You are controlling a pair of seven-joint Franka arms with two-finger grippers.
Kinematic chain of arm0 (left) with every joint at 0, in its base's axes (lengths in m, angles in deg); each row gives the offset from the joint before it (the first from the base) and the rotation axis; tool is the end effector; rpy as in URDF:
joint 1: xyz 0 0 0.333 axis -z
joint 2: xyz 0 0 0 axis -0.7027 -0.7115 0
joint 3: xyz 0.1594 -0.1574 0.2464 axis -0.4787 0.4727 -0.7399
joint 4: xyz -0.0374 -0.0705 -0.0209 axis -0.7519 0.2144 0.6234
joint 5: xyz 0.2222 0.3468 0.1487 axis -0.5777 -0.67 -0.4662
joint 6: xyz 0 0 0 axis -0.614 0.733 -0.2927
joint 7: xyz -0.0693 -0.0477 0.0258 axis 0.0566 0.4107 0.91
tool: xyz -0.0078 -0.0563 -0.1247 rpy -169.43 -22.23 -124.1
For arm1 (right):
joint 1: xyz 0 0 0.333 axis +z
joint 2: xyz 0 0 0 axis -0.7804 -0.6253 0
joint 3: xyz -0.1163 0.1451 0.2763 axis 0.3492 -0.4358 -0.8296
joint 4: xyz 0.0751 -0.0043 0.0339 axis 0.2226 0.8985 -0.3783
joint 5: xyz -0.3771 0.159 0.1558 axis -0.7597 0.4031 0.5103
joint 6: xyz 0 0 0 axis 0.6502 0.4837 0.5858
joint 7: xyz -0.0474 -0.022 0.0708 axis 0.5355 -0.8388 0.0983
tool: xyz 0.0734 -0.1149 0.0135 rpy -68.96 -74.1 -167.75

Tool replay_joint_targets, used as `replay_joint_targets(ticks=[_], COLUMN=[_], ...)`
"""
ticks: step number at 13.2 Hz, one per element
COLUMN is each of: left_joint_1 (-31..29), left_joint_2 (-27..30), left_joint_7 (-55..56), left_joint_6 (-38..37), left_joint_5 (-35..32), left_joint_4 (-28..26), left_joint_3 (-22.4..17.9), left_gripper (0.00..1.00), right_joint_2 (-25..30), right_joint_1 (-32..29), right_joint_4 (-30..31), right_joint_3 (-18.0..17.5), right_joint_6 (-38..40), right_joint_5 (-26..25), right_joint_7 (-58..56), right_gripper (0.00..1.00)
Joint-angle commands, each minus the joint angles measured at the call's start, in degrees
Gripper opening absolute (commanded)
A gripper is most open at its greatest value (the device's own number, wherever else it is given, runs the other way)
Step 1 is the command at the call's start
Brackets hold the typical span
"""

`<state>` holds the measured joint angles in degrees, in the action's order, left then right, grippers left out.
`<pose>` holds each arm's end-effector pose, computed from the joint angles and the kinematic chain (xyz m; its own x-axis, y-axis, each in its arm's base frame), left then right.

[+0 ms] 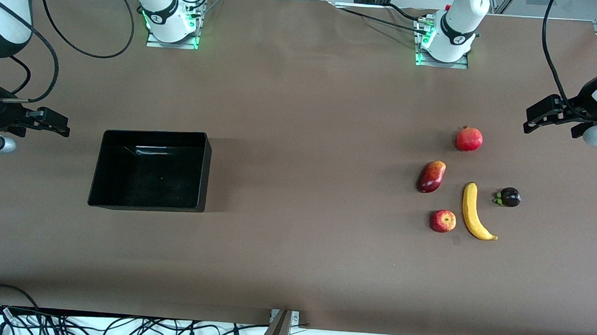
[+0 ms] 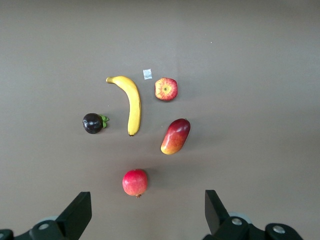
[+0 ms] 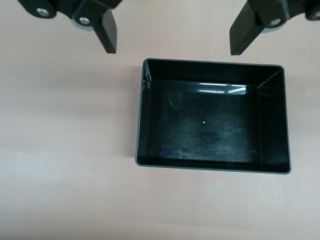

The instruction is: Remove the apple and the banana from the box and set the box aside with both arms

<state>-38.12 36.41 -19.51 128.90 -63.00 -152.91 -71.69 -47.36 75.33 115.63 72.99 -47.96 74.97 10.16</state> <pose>0.6260 -0.0352 0.6265 0.9995 -0.0285 -0.0097 -0.0284 -0.9995 0.0128 0.6659 -0.0287 0.5277 0.9952 0.0807 -0.0551 0.0811 -0.9967 0.0042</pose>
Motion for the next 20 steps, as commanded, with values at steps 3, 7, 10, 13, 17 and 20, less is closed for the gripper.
replay_joint_targets(ticks=[3, 7, 10, 13, 17, 20], left_joint_1=[0.1, 0.1, 0.1, 0.1, 0.1, 0.1], left_joint_2=[1.0, 1.0, 1.0, 0.9, 0.9, 0.9], left_joint_7=[-0.5, -0.5, -0.5, -0.5, -0.5, -0.5], left_joint_6=[-0.5, -0.5, -0.5, -0.5, -0.5, -0.5], left_joint_5=[1.4, 1.4, 1.4, 1.4, 1.4, 1.4], left_joint_4=[-0.8, -0.8, -0.8, -0.8, -0.8, -0.8], left_joint_3=[-0.5, -0.6, -0.6, -0.6, -0.6, -0.6], left_gripper=[1.0, 1.0, 1.0, 1.0, 1.0, 1.0], right_joint_2=[5.7, 11.5, 13.1, 13.2, 13.2, 13.2], right_joint_1=[-16.4, -26.5, -27.8, -25.1, -25.0, -25.1], right_joint_4=[1.2, 8.7, 9.8, 9.1, 9.3, 9.3], right_joint_3=[-17.0, -26.0, -29.5, -28.2, -28.2, -28.2], right_joint_6=[8.2, -0.6, -1.1, -1.0, -0.7, -0.5], right_joint_5=[-7.6, -8.4, -8.6, -8.9, -8.8, -8.7], right_joint_7=[2.0, 7.5, 7.7, 7.8, 8.0, 8.1], right_gripper=[1.0, 1.0, 1.0, 1.0, 1.0, 1.0])
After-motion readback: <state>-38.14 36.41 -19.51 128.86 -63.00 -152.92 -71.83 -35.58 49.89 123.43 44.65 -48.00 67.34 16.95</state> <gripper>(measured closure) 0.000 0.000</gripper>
